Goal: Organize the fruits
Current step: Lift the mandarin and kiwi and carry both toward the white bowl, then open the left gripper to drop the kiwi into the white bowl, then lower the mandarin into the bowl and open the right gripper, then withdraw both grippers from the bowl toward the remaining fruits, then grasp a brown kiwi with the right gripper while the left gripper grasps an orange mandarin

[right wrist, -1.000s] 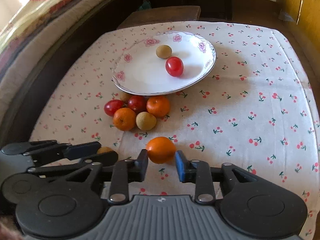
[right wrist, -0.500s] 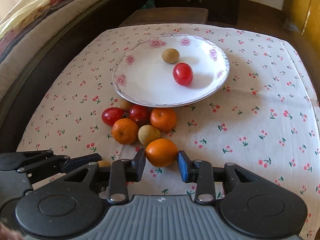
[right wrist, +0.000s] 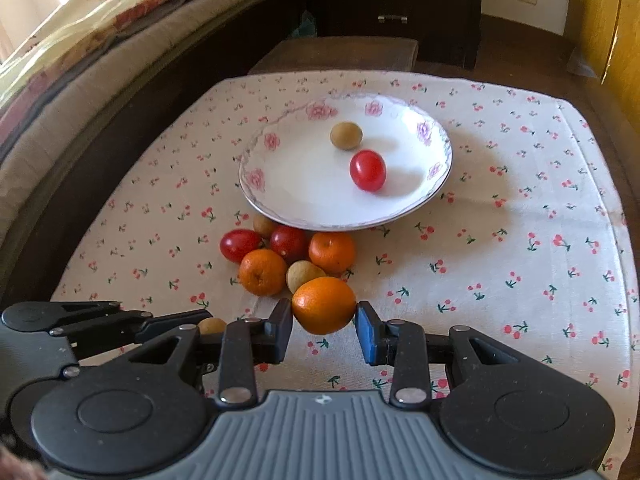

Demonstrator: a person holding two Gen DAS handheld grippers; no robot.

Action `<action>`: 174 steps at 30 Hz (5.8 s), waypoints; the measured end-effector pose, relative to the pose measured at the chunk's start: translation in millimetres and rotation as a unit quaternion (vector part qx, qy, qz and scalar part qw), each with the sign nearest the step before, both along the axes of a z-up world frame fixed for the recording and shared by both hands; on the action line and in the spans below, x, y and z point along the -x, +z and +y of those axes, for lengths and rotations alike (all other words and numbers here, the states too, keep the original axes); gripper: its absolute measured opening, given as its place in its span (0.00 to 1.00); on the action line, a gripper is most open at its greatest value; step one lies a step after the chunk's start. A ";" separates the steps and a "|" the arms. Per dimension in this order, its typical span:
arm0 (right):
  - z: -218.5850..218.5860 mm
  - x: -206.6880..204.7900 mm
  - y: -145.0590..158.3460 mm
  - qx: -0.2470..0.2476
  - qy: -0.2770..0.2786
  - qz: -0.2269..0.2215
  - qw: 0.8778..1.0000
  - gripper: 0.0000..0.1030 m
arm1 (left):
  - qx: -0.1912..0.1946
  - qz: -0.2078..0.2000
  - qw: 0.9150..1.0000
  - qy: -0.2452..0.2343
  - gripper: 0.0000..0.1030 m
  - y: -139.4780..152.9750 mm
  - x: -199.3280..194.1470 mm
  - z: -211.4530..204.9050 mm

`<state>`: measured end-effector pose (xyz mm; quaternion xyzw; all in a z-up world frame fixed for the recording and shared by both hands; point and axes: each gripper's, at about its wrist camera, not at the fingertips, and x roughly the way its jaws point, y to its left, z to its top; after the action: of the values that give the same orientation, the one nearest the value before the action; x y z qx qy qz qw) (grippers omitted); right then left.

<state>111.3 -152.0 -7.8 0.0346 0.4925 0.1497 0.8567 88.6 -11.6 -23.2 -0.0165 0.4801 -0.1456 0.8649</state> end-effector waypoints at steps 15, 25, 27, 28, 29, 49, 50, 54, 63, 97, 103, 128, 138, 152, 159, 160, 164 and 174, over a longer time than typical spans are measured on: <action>-17.0 -22.9 20.6 -0.027 -0.034 -0.027 0.999 0.34 | 0.030 -0.028 0.999 0.016 0.34 24.7 -32.0 -2.0; -29.5 -61.4 21.2 -0.034 -0.054 -0.030 0.997 0.34 | 0.032 -0.032 0.999 0.022 0.34 25.7 -72.5 -8.8; -30.7 -68.8 18.3 -0.033 -0.055 -0.027 0.998 0.34 | 0.028 -0.030 0.999 0.024 0.34 22.2 -81.1 -11.0; -31.2 -72.0 17.1 -0.034 -0.056 -0.025 0.998 0.34 | 0.027 -0.029 0.999 0.025 0.34 20.8 -84.8 -11.2; -31.4 -75.2 15.6 -0.036 -0.056 -0.023 0.997 0.34 | 0.027 -0.027 0.999 0.027 0.34 19.2 -87.6 -11.3; -27.7 -87.7 12.3 -0.043 -0.065 -0.015 0.997 0.35 | 0.025 -0.026 0.998 0.048 0.36 15.3 -98.9 -7.3; -27.6 -87.4 13.0 -0.042 -0.066 -0.017 0.997 0.35 | 0.026 -0.027 0.998 0.049 0.36 15.9 -97.6 -7.0; -27.2 -86.9 14.7 -0.045 -0.066 -0.015 0.997 0.35 | 0.028 -0.027 0.998 0.052 0.37 17.1 -97.0 -5.0; -26.3 -79.3 21.7 -0.045 -0.065 -0.022 0.997 0.35 | 0.034 -0.028 0.998 0.055 0.38 21.4 -93.1 0.4; 1.1 -21.5 9.9 -0.042 -0.041 0.011 0.998 0.35 | 0.037 -0.013 0.998 0.058 0.44 21.3 -52.6 28.7; 10.7 -25.2 0.2 -0.045 -0.045 0.027 0.998 0.35 | 0.043 -0.008 0.997 0.067 0.45 19.9 -53.0 40.8; -4.1 -12.7 -6.7 0.020 -0.078 0.038 0.996 0.37 | 0.063 0.003 0.996 0.060 0.50 16.1 -53.8 47.8; 9.6 -28.3 -20.9 0.022 -0.069 0.047 0.996 0.41 | 0.067 0.004 0.996 0.063 0.51 16.6 -53.4 52.4; -7.2 -17.5 -22.0 0.019 -0.058 0.041 0.997 0.28 | 0.076 0.022 0.996 0.029 0.51 12.0 -47.9 28.8; -23.7 -11.8 -15.8 0.004 -0.065 0.036 0.997 0.28 | 0.059 0.034 0.997 0.020 0.53 1.9 -50.8 1.5; -25.8 -11.5 -15.7 0.001 -0.065 0.037 0.997 0.28 | 0.050 0.031 0.998 0.023 0.54 0.9 -51.0 -2.3; -31.8 -10.3 -16.2 -0.001 -0.067 0.038 0.997 0.28 | 0.034 0.030 0.998 0.032 0.54 -3.7 -52.7 -11.1; -37.6 -6.7 -15.2 -0.002 -0.067 0.038 0.997 0.28 | 0.018 0.030 0.998 0.049 0.43 -13.1 -56.8 -17.1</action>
<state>118.0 -189.6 -23.0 0.0745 0.5212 0.0916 0.8452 145.4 -28.7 -36.3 -0.0598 0.5019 -0.1112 0.8557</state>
